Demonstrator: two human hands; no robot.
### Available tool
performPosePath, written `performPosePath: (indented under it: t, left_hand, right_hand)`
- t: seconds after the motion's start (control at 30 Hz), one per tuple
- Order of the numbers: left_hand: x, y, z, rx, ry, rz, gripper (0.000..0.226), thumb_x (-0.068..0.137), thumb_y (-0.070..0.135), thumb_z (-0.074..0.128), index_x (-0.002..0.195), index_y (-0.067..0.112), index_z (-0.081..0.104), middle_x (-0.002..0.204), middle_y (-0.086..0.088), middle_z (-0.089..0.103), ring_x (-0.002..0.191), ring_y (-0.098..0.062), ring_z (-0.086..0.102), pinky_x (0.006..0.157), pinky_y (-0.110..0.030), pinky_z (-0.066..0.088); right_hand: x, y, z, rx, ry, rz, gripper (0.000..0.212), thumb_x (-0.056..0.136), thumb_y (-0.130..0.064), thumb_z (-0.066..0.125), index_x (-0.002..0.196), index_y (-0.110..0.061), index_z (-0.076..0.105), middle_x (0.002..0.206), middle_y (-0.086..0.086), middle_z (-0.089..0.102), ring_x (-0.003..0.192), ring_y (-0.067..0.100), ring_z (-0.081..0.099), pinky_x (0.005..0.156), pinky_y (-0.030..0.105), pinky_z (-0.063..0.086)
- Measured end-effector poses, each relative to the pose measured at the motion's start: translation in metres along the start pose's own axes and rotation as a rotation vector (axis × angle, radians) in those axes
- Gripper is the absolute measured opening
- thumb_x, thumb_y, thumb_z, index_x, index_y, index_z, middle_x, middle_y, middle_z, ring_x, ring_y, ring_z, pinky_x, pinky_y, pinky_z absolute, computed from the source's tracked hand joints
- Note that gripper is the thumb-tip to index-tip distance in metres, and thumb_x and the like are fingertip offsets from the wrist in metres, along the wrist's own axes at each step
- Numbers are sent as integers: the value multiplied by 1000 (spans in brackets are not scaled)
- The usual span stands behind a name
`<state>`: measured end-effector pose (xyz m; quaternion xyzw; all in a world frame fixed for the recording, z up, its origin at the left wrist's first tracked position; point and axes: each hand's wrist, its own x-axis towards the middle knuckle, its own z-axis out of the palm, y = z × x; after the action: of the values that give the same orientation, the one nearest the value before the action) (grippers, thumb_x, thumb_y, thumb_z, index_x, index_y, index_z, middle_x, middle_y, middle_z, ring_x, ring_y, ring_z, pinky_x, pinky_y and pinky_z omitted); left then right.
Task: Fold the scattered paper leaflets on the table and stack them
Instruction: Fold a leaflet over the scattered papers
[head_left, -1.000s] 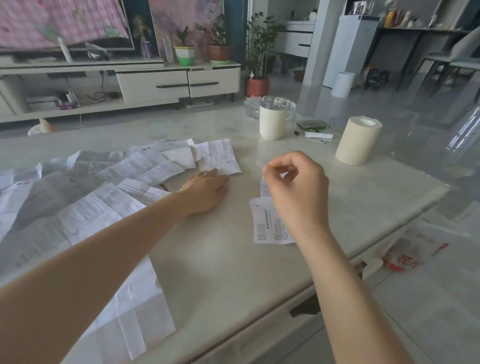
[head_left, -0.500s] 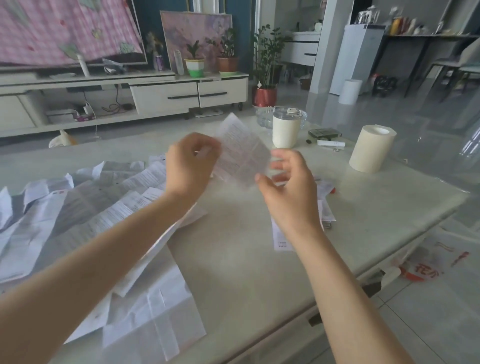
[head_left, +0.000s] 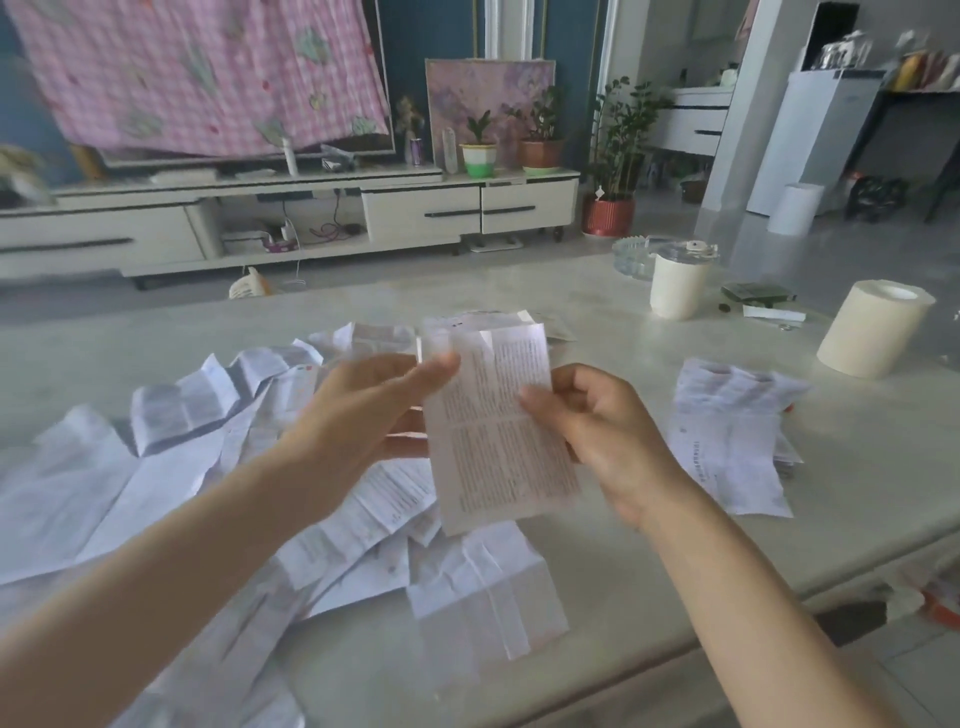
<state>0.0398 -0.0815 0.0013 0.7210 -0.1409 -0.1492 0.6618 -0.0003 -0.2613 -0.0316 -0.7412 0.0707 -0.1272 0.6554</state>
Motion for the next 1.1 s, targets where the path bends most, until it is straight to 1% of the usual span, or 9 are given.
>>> performPosePath:
  t: [0.1, 0.2, 0.33, 0.43, 0.57, 0.7, 0.83, 0.97, 1.1]
  left_hand:
    - [-18, -11, -3, 99, 23, -49, 10, 85, 15, 62, 88, 9, 69, 82, -6, 75, 72, -19, 72, 59, -25, 58]
    - [-28, -20, -10, 89, 90, -80, 13, 89, 7, 57, 84, 9, 69, 78, -8, 74, 64, -18, 71, 54, -23, 57]
    - [-41, -28, -25, 95, 114, -82, 14, 89, 10, 59, 81, 6, 70, 73, -8, 74, 64, -22, 71, 55, -24, 56]
    - [-52, -35, -33, 101, 164, -43, 14, 86, 12, 62, 77, 4, 70, 71, -10, 73, 62, -25, 70, 53, -25, 56]
    - [-67, -40, -40, 38, 219, -48, 16, 80, 16, 67, 67, 8, 71, 70, -10, 73, 61, -23, 69, 56, -26, 56]
    - [-71, -41, -44, 40, 249, -49, 27, 75, 19, 71, 50, 13, 66, 56, -4, 68, 44, -12, 60, 43, -14, 43]
    - [-70, -41, -50, 0, 187, -39, 13, 80, 18, 67, 72, 10, 73, 73, -9, 74, 64, -21, 70, 55, -20, 53]
    - [-66, -40, -51, -36, 174, -42, 16, 88, 7, 59, 78, 10, 71, 77, -9, 74, 68, -23, 70, 57, -25, 56]
    - [-68, -37, -52, -106, 163, -48, 35, 88, -8, 46, 69, 9, 70, 68, -8, 69, 59, -19, 64, 51, -23, 53]
  right_hand:
    - [-4, 2, 17, -3, 15, -16, 6, 87, -19, 63, 83, -15, 61, 78, 1, 67, 68, 8, 62, 57, 15, 44]
    - [-11, 2, 29, 105, -92, 43, 2, 88, -16, 62, 88, -15, 64, 84, 4, 71, 76, 15, 67, 64, 22, 52]
    - [-20, 1, 38, 109, -366, 166, 22, 84, -11, 65, 104, -6, 67, 100, 7, 73, 92, 20, 69, 79, 29, 57]
    - [-23, 2, 45, 110, -386, 192, 23, 84, -8, 64, 106, -2, 67, 105, 11, 71, 98, 25, 68, 90, 39, 53]
    - [-30, 1, 54, 141, -454, 250, 22, 89, -10, 57, 106, 1, 66, 105, 15, 71, 98, 30, 67, 87, 38, 52]
    - [-34, 4, 56, 129, -464, 229, 20, 87, -12, 59, 102, -2, 68, 100, 13, 72, 88, 24, 68, 74, 29, 54]
    - [-33, 3, 62, 166, -410, 194, 20, 86, -8, 59, 102, 0, 68, 98, 13, 73, 90, 24, 70, 75, 26, 57]
    - [-31, 0, 60, 217, -411, 213, 23, 89, 0, 53, 107, -3, 67, 104, 14, 71, 98, 27, 67, 86, 33, 54]
    - [-34, -4, 56, 216, -423, 166, 24, 82, 6, 55, 75, -11, 70, 76, 5, 69, 68, 15, 64, 61, 20, 52]
